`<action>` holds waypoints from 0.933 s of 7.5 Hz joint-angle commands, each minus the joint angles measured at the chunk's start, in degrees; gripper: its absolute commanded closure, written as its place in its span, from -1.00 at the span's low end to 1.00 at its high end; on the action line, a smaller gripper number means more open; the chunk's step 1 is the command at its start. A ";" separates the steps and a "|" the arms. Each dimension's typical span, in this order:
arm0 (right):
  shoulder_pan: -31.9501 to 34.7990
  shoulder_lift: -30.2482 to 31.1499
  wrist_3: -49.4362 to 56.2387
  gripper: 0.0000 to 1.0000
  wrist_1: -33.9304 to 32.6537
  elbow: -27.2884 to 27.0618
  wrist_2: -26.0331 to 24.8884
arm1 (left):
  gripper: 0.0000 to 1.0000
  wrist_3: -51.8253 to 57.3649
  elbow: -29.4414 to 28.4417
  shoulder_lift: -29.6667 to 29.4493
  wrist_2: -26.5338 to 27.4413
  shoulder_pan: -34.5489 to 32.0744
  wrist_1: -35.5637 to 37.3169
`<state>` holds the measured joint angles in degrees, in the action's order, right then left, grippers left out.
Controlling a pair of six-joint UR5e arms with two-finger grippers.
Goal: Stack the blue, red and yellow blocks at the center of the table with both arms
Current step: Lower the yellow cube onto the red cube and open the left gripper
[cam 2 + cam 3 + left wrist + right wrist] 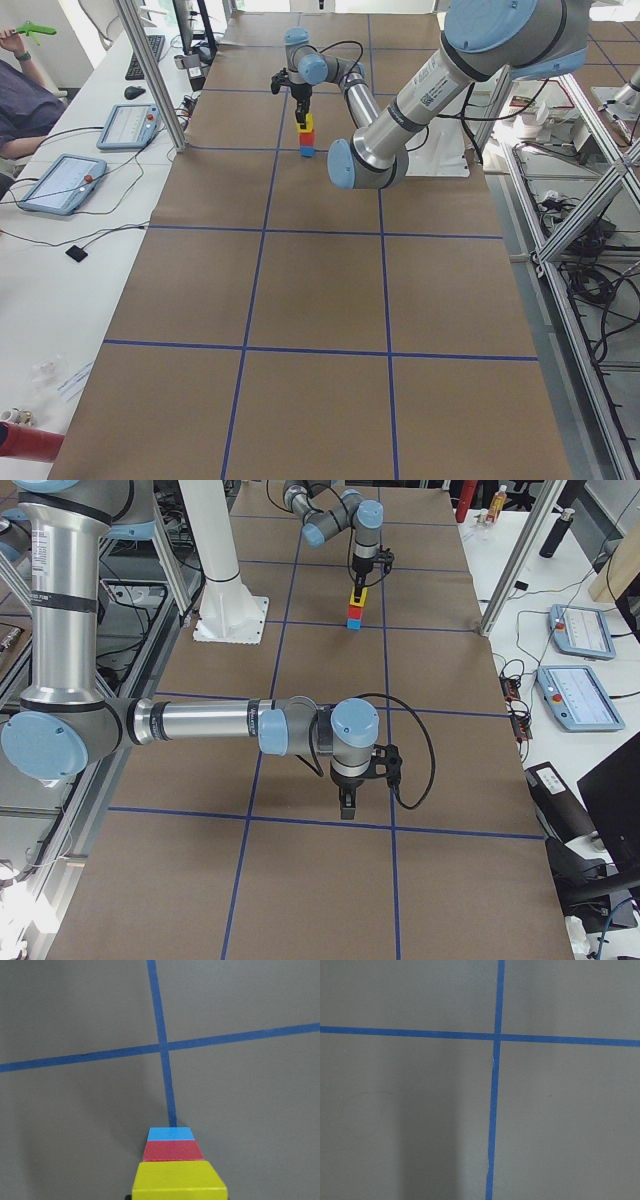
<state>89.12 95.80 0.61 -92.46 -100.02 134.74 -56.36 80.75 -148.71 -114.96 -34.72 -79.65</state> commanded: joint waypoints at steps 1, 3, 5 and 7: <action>0.00 0.00 0.00 -0.99 0.00 0.00 0.00 | 1.00 -0.33 -0.07 0.00 0.00 0.44 0.02; -0.09 0.00 0.00 -0.99 0.00 0.00 0.00 | 1.00 -0.24 -0.16 0.09 0.00 0.53 0.02; 0.00 -0.09 0.00 -0.99 0.00 0.00 0.00 | 1.00 -0.33 -0.07 0.70 0.00 0.53 -0.07; 0.09 0.00 0.00 -0.99 0.00 -0.09 0.00 | 1.00 -0.50 0.02 0.79 0.09 0.53 -0.16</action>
